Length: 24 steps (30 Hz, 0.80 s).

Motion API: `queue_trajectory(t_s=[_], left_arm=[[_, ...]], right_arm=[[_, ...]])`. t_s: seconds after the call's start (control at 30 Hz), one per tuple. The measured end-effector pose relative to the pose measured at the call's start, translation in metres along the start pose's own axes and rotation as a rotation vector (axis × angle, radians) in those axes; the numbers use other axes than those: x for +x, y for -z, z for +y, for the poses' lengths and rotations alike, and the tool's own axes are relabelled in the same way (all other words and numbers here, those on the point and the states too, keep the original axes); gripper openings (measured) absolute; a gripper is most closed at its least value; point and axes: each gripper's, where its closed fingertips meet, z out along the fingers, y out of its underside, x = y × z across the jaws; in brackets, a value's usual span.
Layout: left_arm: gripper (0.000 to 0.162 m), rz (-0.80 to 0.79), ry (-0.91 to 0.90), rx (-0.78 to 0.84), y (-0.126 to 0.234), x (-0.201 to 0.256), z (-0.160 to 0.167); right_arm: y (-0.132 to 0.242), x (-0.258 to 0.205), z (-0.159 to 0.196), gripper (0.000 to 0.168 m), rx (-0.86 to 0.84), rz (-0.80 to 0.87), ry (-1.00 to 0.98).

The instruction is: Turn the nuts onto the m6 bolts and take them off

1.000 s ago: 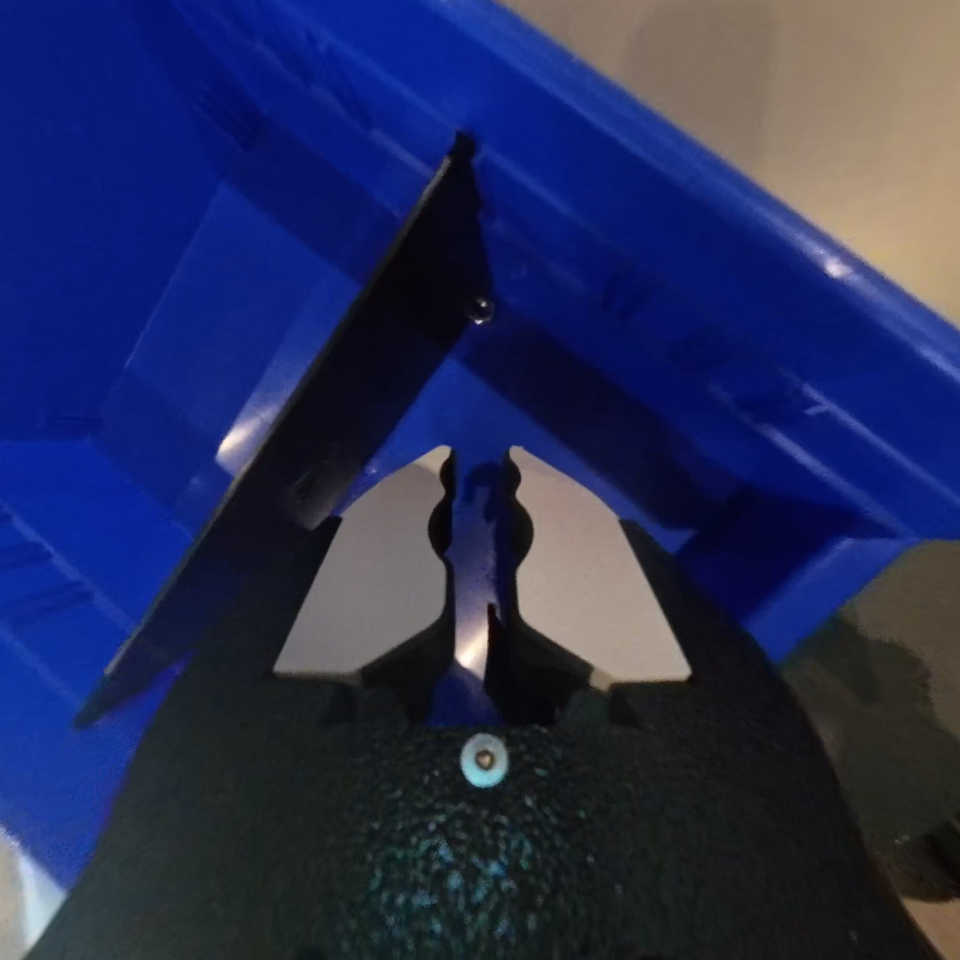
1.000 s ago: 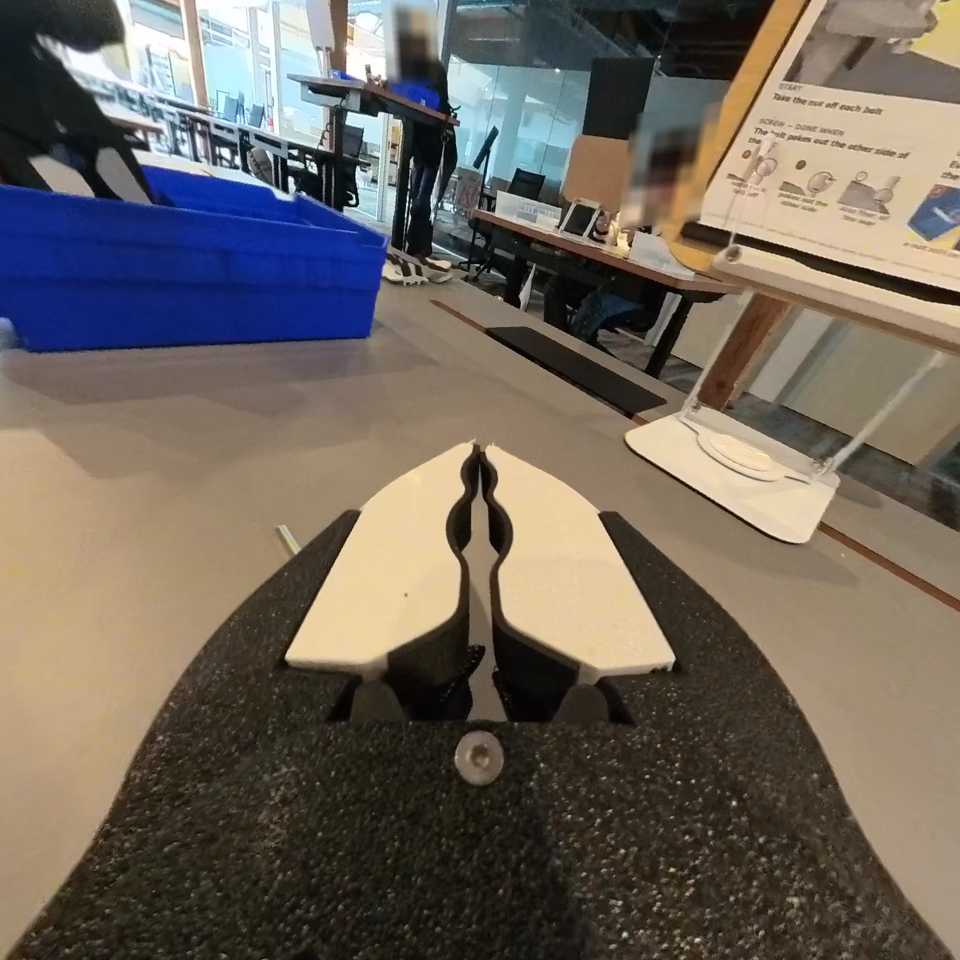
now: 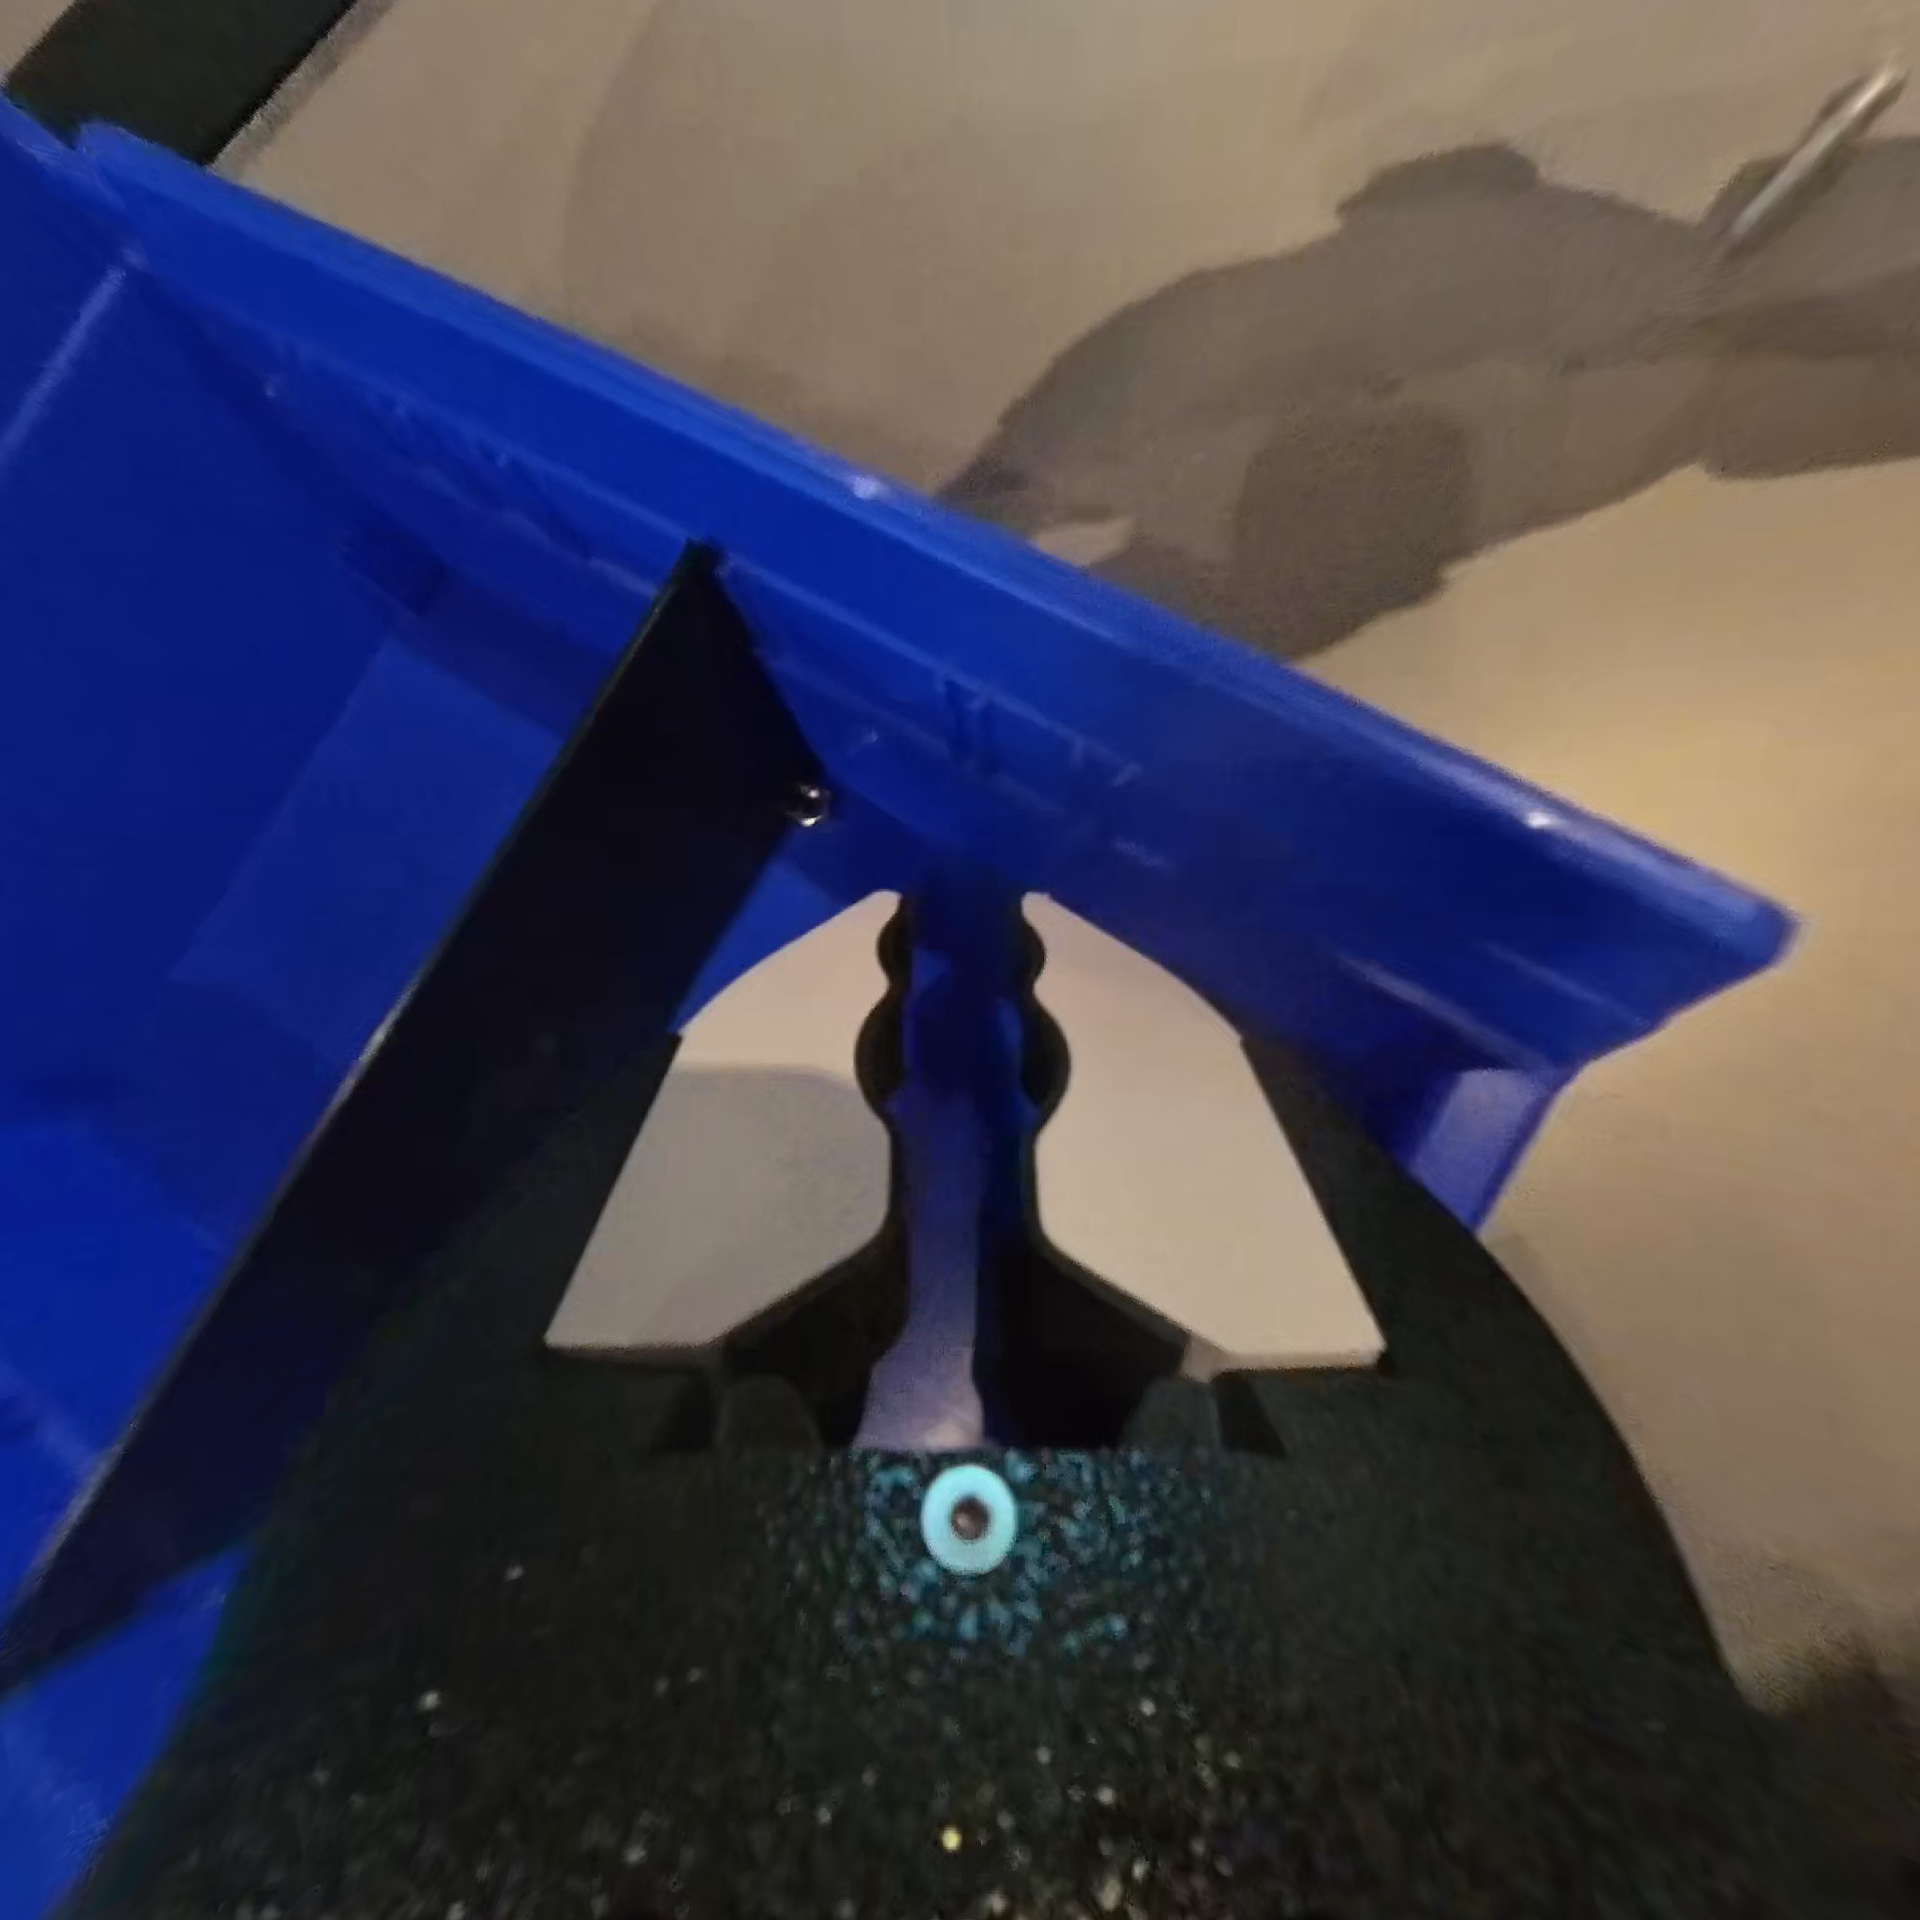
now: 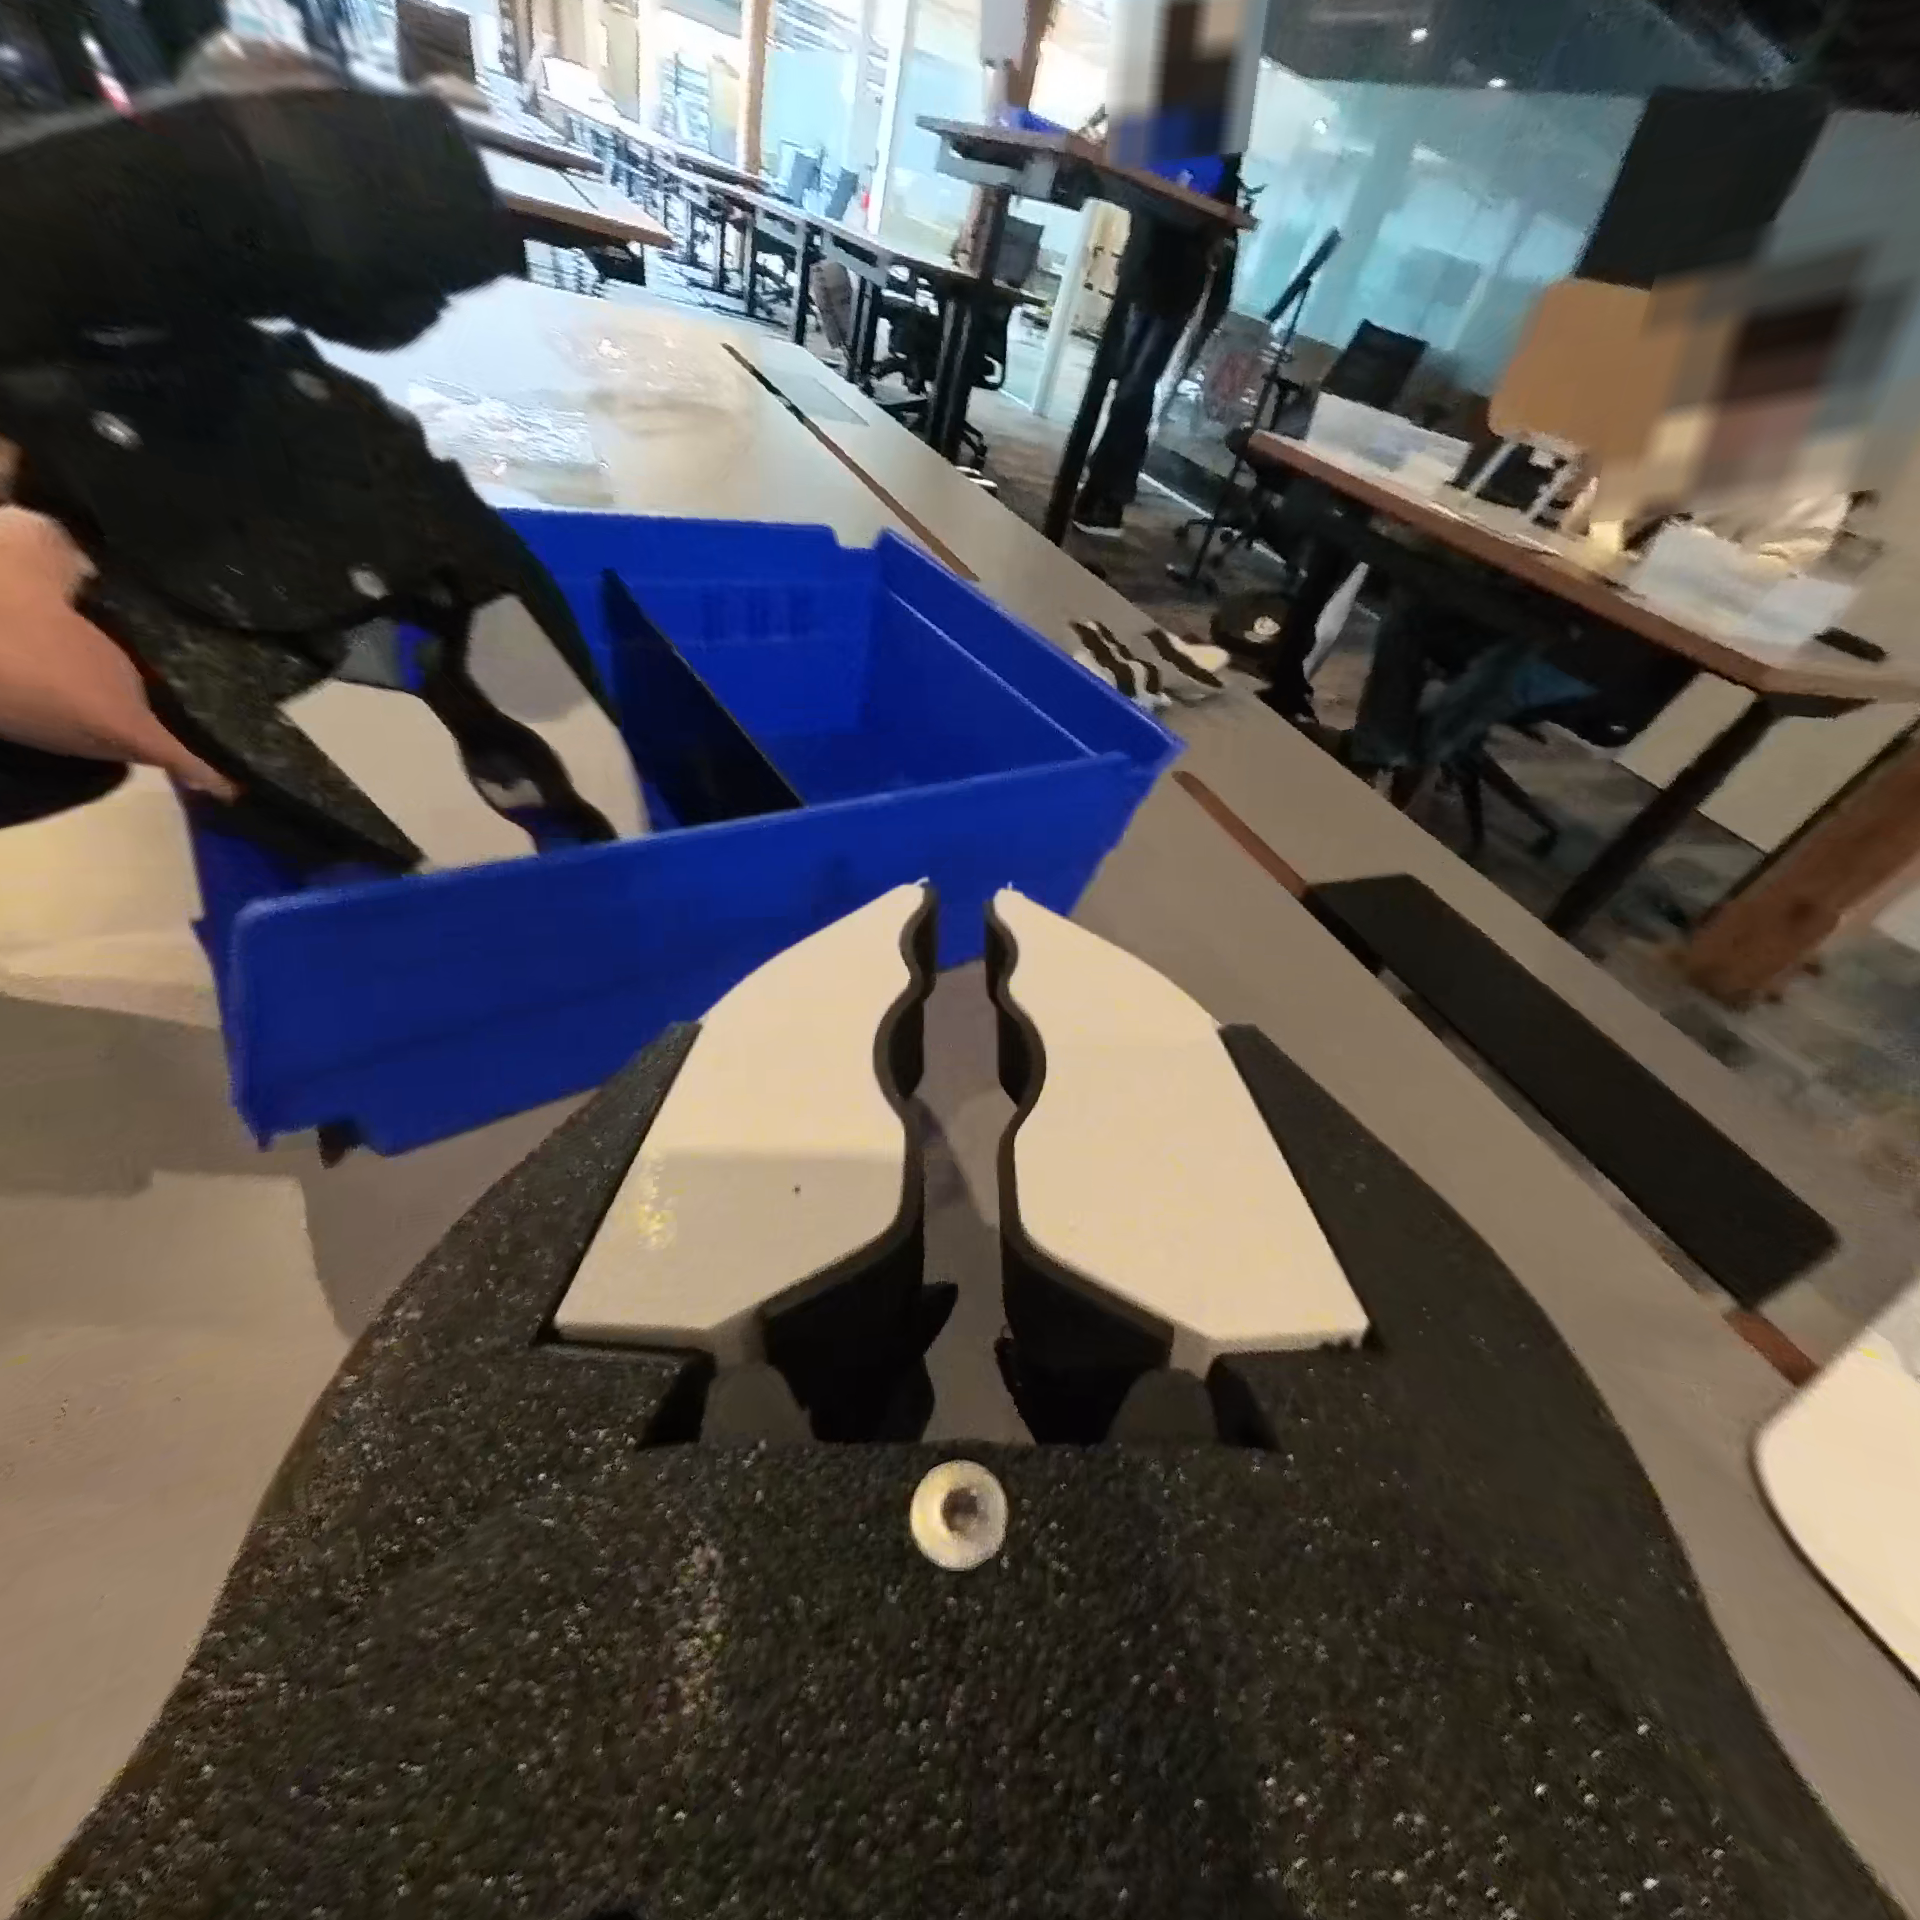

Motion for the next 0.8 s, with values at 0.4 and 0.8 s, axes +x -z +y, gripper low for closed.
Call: queue_trajectory(t_s=[0.4, 0.8], left_arm=[[0.015, 0.055, -0.068, -0.043, -0.012, -0.009, 0.008], [0.008, -0.027, 0.016, -0.026, -0.019, -0.02, 0.013]], right_arm=[[-0.001, -0.012, 0.022, 0.007, 0.066, -0.018, -0.129], [-0.051, 0.008, 0.034, 0.034, -0.154, -0.118, -0.402]])
